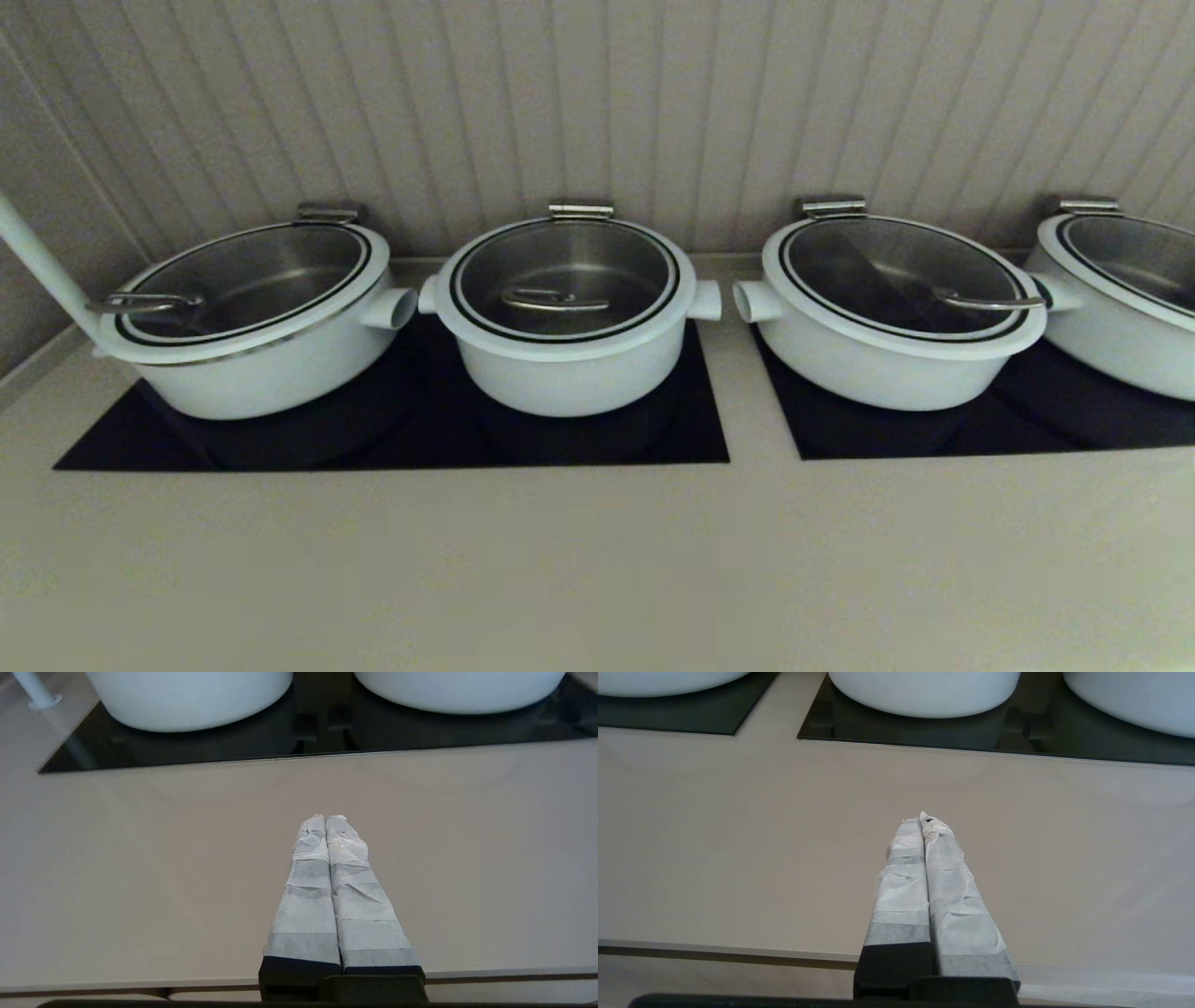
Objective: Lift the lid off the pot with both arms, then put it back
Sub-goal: Open the food pot lid a small opening with the left arm
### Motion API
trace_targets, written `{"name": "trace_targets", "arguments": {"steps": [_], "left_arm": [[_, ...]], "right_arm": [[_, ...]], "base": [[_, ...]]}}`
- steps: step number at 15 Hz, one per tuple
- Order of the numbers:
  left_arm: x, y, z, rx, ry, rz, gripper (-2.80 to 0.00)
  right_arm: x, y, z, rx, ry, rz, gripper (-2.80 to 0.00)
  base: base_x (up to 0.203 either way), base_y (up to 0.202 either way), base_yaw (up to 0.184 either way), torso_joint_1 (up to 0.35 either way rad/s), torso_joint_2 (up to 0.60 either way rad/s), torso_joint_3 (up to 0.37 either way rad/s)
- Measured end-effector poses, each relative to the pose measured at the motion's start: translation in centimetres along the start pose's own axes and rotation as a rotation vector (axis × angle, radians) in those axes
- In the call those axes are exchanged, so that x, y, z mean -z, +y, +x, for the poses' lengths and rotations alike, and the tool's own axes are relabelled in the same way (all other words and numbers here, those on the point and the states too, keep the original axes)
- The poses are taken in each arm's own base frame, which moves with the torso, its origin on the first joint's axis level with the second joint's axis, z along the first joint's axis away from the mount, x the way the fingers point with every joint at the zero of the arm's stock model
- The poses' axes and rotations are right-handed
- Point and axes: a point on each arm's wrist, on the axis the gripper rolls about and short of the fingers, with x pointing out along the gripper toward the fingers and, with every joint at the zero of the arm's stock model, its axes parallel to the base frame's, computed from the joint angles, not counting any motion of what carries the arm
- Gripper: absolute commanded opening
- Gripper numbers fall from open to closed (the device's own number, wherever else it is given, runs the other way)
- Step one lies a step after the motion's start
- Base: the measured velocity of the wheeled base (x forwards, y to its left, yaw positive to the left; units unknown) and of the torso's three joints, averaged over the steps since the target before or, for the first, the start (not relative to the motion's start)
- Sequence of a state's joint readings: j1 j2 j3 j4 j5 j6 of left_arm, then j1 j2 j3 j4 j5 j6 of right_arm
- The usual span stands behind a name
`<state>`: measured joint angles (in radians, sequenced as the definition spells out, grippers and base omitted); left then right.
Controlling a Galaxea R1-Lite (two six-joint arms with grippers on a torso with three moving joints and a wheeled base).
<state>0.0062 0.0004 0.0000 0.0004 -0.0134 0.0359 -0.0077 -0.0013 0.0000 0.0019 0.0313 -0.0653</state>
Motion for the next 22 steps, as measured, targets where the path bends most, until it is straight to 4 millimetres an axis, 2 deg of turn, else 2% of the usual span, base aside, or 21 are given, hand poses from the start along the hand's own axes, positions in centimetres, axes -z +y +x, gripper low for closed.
{"name": "trace_targets", "arguments": {"steps": [18,22], "left_arm": [[-0.01,0.04,0.00,-0.016,-0.001,-0.036,-2.80],[-0.04,0.01,0.00,-0.006,-0.004,0.011,-2.80]], "right_arm": [[0.00,0.00,0.00,0.000,0.000,0.003,-2.80],[0.00,0.00,0.00,0.000,0.000,0.003,-2.80]], "base": [[0.000,0.000,0.000,0.000,0.00,0.000],[0.000,0.000,0.000,0.000,0.00,0.000]]}}
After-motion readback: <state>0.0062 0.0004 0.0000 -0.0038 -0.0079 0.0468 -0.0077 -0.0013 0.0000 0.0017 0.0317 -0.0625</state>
